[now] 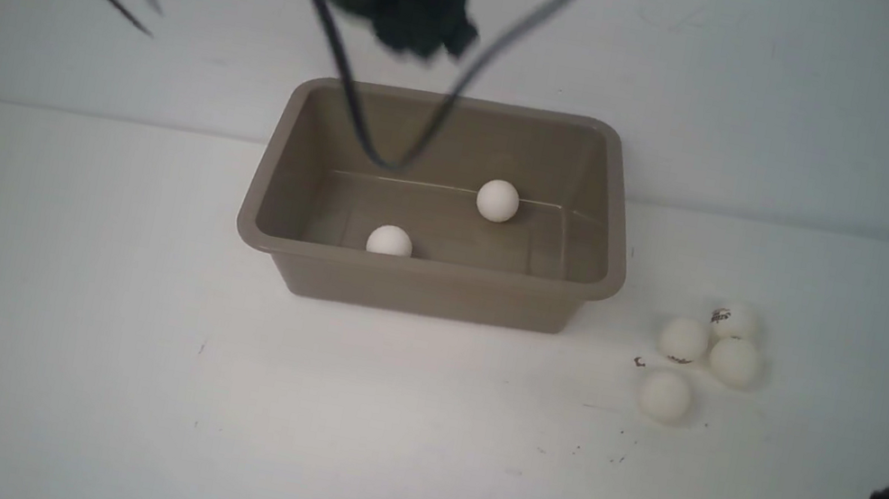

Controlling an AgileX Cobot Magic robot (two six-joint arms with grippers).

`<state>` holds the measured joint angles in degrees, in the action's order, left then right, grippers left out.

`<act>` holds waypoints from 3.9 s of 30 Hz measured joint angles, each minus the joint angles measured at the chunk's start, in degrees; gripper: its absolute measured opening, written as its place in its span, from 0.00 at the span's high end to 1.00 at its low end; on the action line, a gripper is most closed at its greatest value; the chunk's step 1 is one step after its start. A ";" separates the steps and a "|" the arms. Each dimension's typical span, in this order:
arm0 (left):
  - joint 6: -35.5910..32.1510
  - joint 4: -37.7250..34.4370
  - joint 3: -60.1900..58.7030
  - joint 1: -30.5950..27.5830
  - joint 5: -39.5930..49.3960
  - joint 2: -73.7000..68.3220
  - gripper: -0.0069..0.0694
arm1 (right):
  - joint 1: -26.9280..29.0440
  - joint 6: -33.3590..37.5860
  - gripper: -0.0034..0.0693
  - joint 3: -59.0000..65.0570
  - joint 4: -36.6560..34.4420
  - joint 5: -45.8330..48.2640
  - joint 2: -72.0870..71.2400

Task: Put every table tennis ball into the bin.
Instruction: Use the right arm to clamp the table tennis ball closest to it, then use the right arm to put the table tennis ball into the box

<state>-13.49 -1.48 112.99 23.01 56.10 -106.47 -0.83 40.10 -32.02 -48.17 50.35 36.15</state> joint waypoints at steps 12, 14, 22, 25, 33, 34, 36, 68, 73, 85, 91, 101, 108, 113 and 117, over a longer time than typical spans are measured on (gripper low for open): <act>-1.82 -0.11 -25.15 0.00 1.27 20.10 0.91 | 0.00 -7.03 0.95 -18.21 15.26 -4.52 27.08; -1.14 -0.34 -33.73 0.00 -3.44 26.53 0.91 | 0.00 -8.18 0.95 -19.98 17.06 -4.64 31.12; 1.16 -1.40 -54.91 0.00 -11.20 46.91 0.91 | -6.70 -9.09 0.95 -21.30 19.81 -10.60 40.91; 1.16 -1.84 -58.38 0.00 -10.66 51.64 0.91 | -10.37 -11.61 0.95 -22.36 22.46 -12.54 44.07; 1.16 -5.39 -60.49 0.00 -3.64 60.50 0.91 | -17.45 -35.50 0.95 -30.93 46.94 -8.65 56.55; 1.16 -5.46 -60.54 0.00 -3.03 61.35 0.91 | -18.15 -38.04 0.95 -32.00 49.84 -7.62 57.67; 1.16 -5.53 -60.54 0.00 -1.91 62.89 0.91 | -19.63 -41.86 0.95 -34.13 54.61 -6.06 59.69; 1.14 -5.65 -60.69 0.00 7.31 73.11 0.91 | -21.08 -42.09 0.22 -43.05 50.21 -5.34 76.14; 1.14 -5.65 -60.69 0.00 7.54 73.11 0.91 | -21.08 -44.06 0.24 -43.05 52.63 -5.27 77.75; 1.14 -5.65 -60.69 0.00 7.71 73.11 0.91 | -21.08 -47.97 0.46 -43.15 58.57 -4.67 78.82; 1.14 -5.65 -60.69 0.00 7.71 73.11 0.91 | -21.08 -45.35 0.46 -43.15 55.79 0.46 76.95; 1.14 -5.65 -60.69 0.00 7.71 73.11 0.91 | -21.08 -40.10 0.46 -47.23 49.20 -4.12 64.03; 1.14 -5.65 -60.69 0.00 7.73 73.11 0.91 | -22.88 -38.51 0.46 -60.85 48.84 0.34 72.37; 0.96 -5.65 -60.69 0.00 10.12 73.11 0.91 | -26.02 -36.66 0.46 -73.07 48.17 3.09 82.19; 0.76 -5.60 -60.69 0.00 11.94 74.16 0.91 | -26.82 -36.06 0.46 -79.87 48.17 5.50 88.01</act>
<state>-12.73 -7.07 52.31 23.01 68.04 -32.31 -27.66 4.04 -111.90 0.00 55.84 124.17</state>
